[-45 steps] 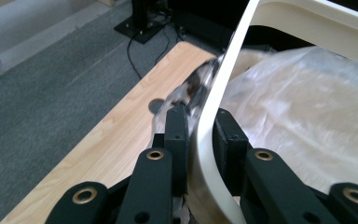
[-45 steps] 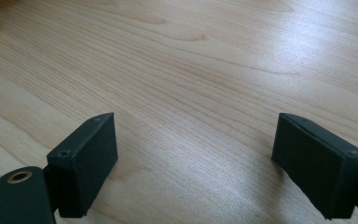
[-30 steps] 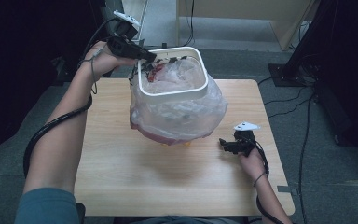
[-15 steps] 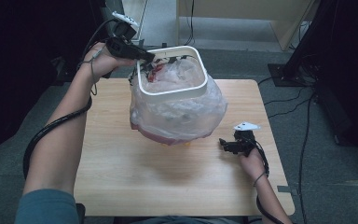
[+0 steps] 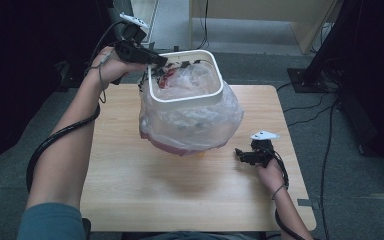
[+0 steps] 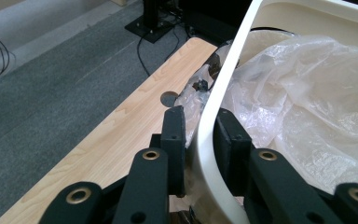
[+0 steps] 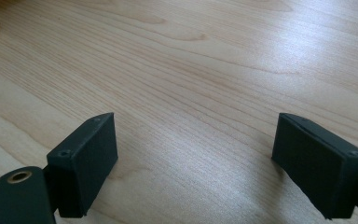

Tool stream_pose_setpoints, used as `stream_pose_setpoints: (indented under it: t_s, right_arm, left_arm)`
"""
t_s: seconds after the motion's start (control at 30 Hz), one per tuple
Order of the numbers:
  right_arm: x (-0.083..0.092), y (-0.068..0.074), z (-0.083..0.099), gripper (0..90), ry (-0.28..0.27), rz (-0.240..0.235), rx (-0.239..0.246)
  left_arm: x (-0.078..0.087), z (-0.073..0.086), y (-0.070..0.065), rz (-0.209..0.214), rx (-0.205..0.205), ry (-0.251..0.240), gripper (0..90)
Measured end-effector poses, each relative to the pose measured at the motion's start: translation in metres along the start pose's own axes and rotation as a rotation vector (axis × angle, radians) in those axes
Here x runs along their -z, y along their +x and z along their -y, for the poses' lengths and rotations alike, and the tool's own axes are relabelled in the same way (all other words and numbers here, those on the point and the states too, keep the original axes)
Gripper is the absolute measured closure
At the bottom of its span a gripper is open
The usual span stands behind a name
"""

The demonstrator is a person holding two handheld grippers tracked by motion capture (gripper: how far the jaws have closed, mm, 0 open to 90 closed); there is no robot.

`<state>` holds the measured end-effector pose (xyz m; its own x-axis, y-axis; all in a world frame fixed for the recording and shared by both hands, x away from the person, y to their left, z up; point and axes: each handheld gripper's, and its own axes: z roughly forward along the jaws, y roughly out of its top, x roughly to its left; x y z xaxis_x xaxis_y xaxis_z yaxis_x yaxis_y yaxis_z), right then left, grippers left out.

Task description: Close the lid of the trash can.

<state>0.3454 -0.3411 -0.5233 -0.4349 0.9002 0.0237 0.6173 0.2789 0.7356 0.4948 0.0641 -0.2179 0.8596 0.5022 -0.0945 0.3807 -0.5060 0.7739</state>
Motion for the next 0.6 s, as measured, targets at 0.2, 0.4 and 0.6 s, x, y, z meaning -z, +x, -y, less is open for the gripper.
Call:
stream_pose_setpoints:
  t_s: [0.2, 0.4, 0.6]
  right_arm:
    - [0.000, 0.000, 0.000, 13.6, 0.000, 0.000, 0.000]
    - [0.000, 0.000, 0.000, 13.6, 0.000, 0.000, 0.000]
    - [0.000, 0.000, 0.000, 13.6, 0.000, 0.000, 0.000]
  left_arm:
    - [0.000, -0.001, -0.001, 0.003, -0.007, -0.010, 75.6]
    - [0.000, -0.002, 0.000, 0.014, 0.003, -0.013, 71.6]
    - [0.009, 0.000, 0.002, 0.023, 0.016, -0.040, 62.7]
